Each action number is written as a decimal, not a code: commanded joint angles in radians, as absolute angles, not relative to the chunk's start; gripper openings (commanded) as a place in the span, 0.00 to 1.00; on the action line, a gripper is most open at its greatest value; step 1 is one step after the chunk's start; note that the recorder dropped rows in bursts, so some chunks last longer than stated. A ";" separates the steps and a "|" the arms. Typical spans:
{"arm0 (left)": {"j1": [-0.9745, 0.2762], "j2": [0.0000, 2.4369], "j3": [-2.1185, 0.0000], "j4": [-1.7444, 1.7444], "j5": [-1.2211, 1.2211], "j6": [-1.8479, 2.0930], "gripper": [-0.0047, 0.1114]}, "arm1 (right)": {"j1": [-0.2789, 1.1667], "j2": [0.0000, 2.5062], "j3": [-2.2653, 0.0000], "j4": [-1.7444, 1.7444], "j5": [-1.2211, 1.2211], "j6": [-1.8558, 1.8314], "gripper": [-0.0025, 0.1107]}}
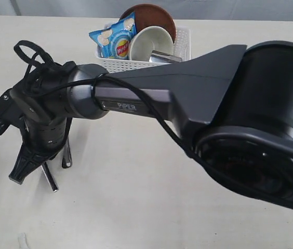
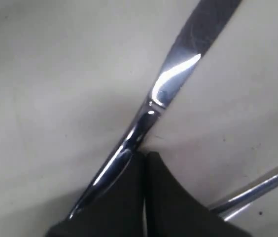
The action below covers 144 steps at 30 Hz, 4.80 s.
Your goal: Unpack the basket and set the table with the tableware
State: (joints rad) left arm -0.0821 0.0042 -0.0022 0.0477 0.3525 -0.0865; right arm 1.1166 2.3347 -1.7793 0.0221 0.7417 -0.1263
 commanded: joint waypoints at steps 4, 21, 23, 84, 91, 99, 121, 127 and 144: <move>-0.079 0.000 0.000 0.055 0.343 -0.083 0.04 | 1.160 2.345 -1.778 0.078 0.791 -0.155 0.02; -0.079 0.000 0.000 0.055 0.343 -0.083 0.04 | 1.177 2.314 -1.778 0.127 0.701 -0.206 0.02; -0.079 0.000 0.000 0.055 0.343 -0.083 0.04 | 1.177 2.304 -1.778 0.123 0.674 -0.206 0.02; -0.079 0.000 0.000 0.055 0.343 -0.083 0.04 | 1.161 2.322 -1.778 0.522 0.922 -0.594 0.02; -0.079 0.000 0.000 0.055 0.343 -0.083 0.04 | 1.217 2.334 -1.778 0.518 0.915 -0.614 0.02; -0.079 0.000 0.000 0.055 0.343 -0.083 0.04 | 1.206 2.364 -1.778 0.502 0.833 -0.614 0.02; -0.079 0.000 0.000 0.055 0.343 -0.083 0.04 | 1.119 2.371 -1.778 0.446 0.442 -0.600 0.02; -0.079 0.000 0.000 0.055 0.343 -0.083 0.04 | 1.088 2.454 -1.934 0.444 0.520 -0.572 0.02; -0.079 0.000 0.000 0.055 0.343 -0.083 0.04 | 1.000 2.496 -2.015 0.303 0.649 -0.424 0.02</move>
State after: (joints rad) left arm -0.0821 0.0042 -0.0022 0.0477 0.3525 -0.0865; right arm 1.0097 2.4960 -2.0104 0.3230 0.6258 -0.4353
